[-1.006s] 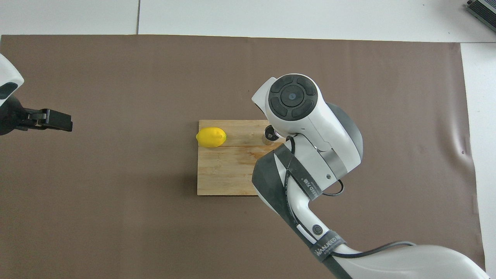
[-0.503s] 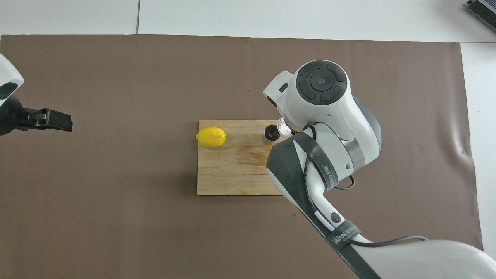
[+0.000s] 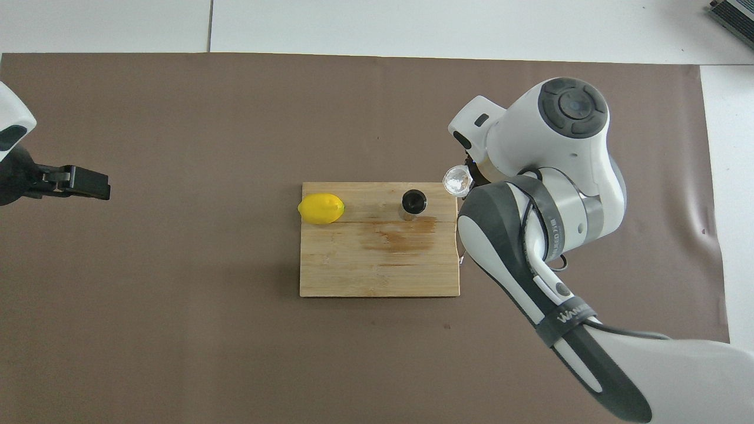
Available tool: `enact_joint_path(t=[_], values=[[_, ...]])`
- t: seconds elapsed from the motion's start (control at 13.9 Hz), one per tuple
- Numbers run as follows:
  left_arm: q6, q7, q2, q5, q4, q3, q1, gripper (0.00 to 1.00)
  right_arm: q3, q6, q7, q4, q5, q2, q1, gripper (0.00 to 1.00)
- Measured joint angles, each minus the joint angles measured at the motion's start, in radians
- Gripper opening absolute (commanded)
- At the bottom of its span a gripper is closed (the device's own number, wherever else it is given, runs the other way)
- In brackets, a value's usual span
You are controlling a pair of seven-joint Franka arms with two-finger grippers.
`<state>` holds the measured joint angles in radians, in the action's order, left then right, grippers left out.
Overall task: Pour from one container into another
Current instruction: 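Carry the white cup back beside the board with the right gripper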
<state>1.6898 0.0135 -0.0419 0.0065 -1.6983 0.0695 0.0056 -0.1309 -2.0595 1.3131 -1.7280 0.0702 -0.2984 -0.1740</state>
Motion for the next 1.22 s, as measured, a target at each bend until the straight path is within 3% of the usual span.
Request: enact_joint_path(t=[0.65,1.22], values=[[0.000,0.000,0.000,0.000,0.000,0.000,0.000,1.00,0.000,-0.144,0.330,-0.328,0.230,0.107,0.200,0.00],[0.000,0.000,0.000,0.000,0.000,0.000,0.000,1.00,0.000,-0.202,0.522,-0.470,0.271,0.127,0.312,0.03]])
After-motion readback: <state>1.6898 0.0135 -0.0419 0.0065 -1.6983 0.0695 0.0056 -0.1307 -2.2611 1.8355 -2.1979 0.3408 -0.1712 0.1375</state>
